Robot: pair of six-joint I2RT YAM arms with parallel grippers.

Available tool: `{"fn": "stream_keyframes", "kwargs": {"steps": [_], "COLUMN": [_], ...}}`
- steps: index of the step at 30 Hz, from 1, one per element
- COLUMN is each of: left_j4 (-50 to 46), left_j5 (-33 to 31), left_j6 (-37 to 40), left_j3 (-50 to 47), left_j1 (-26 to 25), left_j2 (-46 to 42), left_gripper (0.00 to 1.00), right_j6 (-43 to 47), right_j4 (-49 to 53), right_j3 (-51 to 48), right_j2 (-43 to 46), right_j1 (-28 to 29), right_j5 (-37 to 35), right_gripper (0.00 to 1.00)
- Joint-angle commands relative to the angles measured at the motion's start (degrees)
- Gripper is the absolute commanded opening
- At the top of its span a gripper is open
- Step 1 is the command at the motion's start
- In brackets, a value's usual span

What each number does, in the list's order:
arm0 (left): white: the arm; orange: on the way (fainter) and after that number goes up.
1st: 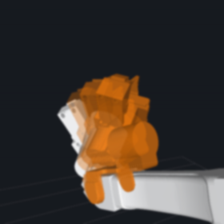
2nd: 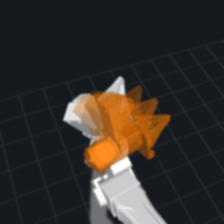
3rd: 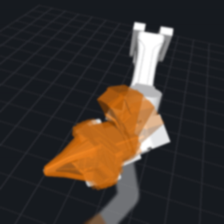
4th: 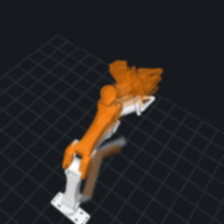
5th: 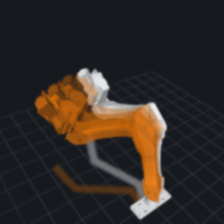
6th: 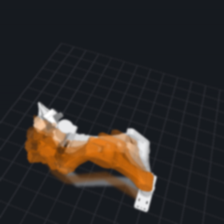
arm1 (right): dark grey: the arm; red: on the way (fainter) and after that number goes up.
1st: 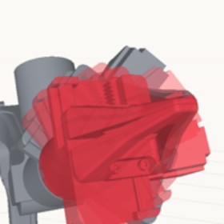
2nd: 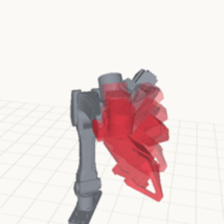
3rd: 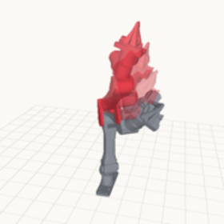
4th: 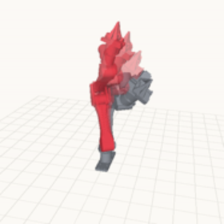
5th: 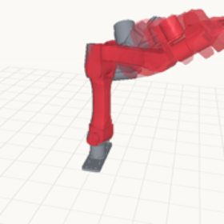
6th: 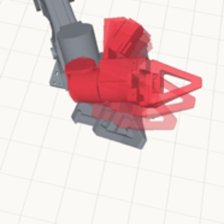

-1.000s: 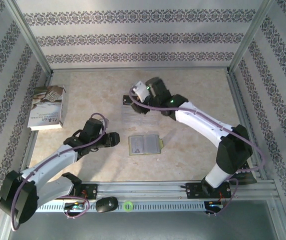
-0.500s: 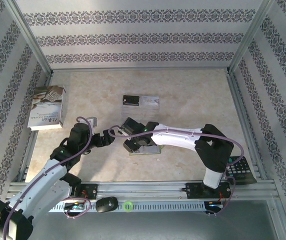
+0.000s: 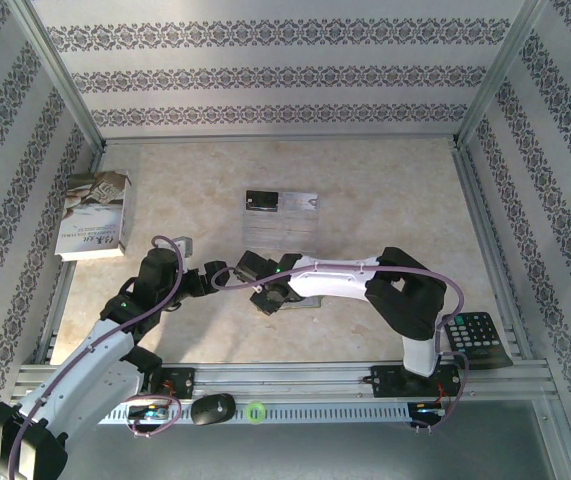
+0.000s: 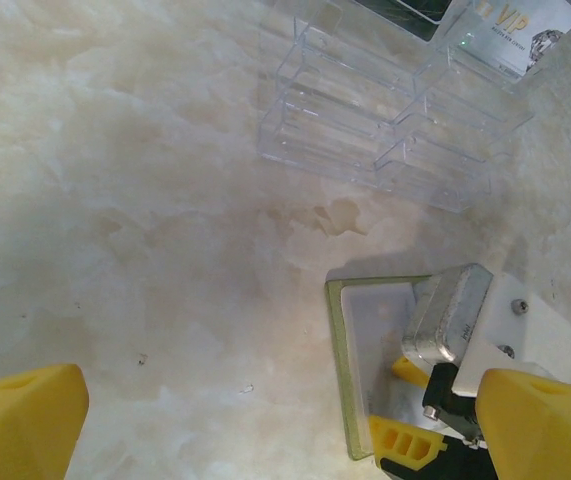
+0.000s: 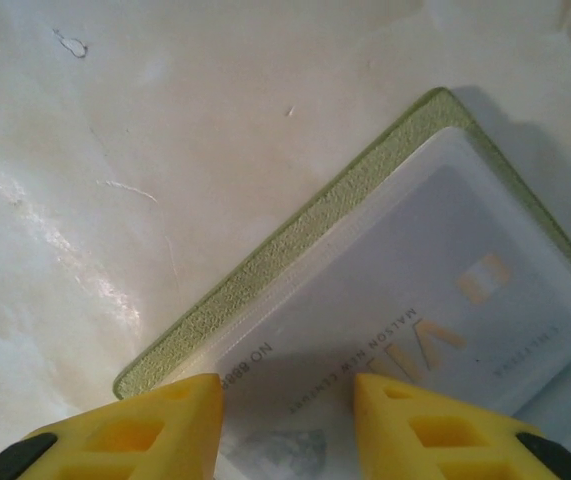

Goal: Take the credit cards out of the card holder

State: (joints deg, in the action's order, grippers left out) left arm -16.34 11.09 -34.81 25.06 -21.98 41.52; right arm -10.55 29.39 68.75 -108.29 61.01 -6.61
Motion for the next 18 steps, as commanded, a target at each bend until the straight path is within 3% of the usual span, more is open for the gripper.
{"fn": "stream_keyframes", "kwargs": {"steps": [1, 5, 11, 14, 18], "left_j4": [-0.1, 1.4, 2.4, 3.1, 5.5], "left_j5": [0.2, 1.9, 4.4, 5.6, 6.0], "left_j6": [-0.8, -1.2, -0.5, -0.3, -1.2], "left_j3": [0.1, -0.5, -0.3, -0.2, -1.3], "left_j1": [1.2, 1.3, 1.3, 1.3, 0.4], "left_j2": [-0.7, -0.7, 1.3, 3.0, 4.8], "left_gripper": [1.0, 0.97, 0.57, 0.37, 0.33], "right_j6": [0.3, 0.6, 1.8, 2.1, 1.5], "right_j4": [1.8, 0.7, -4.5, -8.8, -14.1], "right_j3": [-0.1, -1.0, -3.7, -6.2, -9.2], "right_j2": [-1.8, -1.8, 1.0, 3.0, 5.6], "right_j1": [0.6, 0.5, 0.2, -0.2, -1.2], "right_j5": [-1.7, -1.7, -1.1, -0.2, 1.7], "right_gripper": [0.37, 0.23, 0.0, 0.0, 0.0]}}
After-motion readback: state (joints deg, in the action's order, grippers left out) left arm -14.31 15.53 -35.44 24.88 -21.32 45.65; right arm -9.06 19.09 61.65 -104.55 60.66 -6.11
